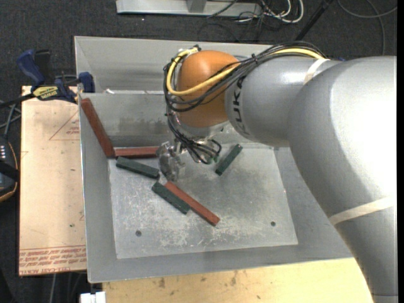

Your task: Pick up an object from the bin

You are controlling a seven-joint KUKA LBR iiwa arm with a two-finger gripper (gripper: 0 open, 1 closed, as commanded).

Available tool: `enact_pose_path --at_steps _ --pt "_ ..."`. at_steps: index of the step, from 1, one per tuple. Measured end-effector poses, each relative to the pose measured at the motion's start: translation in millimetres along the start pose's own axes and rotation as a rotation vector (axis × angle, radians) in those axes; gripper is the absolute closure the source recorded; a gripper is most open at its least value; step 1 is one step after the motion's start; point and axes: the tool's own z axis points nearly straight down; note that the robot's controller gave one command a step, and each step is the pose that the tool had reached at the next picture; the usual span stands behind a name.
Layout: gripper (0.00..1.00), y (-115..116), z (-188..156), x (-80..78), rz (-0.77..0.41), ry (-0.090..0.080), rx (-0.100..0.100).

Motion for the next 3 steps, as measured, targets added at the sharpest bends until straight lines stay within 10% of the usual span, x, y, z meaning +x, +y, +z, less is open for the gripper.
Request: enact_pose_path --at_steps 1,2,3 --pt "0.00 7.0 -35.3 -2.2 -0.486 0.001 0.000" --pt "0.00 7.0 -34.3 -1.6 -0.485 0.002 -0.001" --pt "0.00 4.8 -6.2 47.9 -0.489 0.001 -0.001"
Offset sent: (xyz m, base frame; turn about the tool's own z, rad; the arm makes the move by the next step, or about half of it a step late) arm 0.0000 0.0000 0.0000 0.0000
